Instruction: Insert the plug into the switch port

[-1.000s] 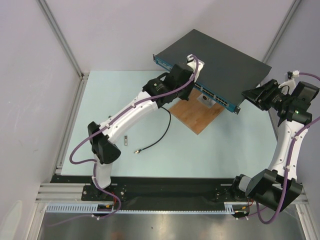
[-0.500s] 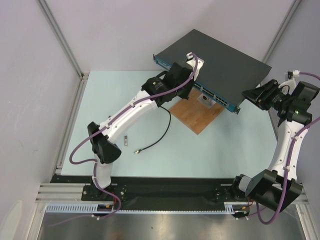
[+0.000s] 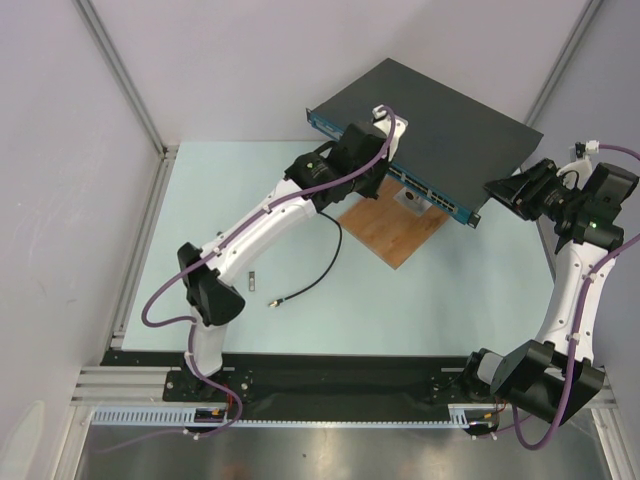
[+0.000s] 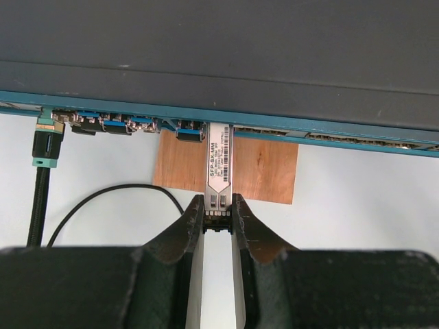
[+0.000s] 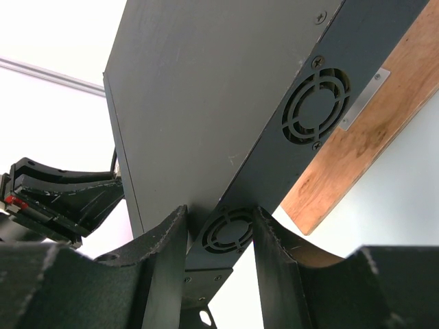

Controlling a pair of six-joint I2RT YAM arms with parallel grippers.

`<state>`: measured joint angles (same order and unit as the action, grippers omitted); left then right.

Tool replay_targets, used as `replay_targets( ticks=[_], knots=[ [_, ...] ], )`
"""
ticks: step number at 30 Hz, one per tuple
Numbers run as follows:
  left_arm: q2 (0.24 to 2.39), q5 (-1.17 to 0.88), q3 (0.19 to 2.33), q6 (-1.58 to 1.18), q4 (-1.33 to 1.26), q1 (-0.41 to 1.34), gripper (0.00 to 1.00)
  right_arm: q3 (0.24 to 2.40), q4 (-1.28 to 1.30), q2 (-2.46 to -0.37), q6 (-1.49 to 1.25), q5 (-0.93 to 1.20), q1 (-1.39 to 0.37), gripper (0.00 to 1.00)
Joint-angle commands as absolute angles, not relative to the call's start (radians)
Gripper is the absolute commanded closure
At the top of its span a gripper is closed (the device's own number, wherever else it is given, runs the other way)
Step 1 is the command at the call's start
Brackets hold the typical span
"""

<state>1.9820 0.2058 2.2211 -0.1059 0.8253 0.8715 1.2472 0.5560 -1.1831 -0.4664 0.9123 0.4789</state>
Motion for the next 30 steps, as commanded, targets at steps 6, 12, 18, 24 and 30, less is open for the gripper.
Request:
replay_targets(
  ticks=[6, 12, 18, 24, 30],
  knots=[
    [2.006, 0.181, 2.25, -0.127, 0.758, 0.861, 0.99, 1.232, 0.532, -1.189, -0.457, 1.002, 0.402, 0.76],
    [2.016, 0.157, 2.29, -0.14, 0.742, 0.839, 1.0, 1.229, 0.535, -1.189, -0.451, 1.003, 0.403, 0.77],
    [2.02, 0.12, 2.307, -0.155, 0.712, 0.831, 1.0, 1.227, 0.534, -1.189, -0.451, 1.002, 0.4, 0.77],
    [2.031, 0.12, 2.329, -0.153, 0.698, 0.83, 1.0, 1.227, 0.54, -1.187, -0.443, 1.002, 0.402, 0.78],
    [2.026, 0.159, 2.326, -0.123, 0.721, 0.831, 1.0, 1.23, 0.543, -1.187, -0.439, 0.999, 0.4, 0.78]
  ],
)
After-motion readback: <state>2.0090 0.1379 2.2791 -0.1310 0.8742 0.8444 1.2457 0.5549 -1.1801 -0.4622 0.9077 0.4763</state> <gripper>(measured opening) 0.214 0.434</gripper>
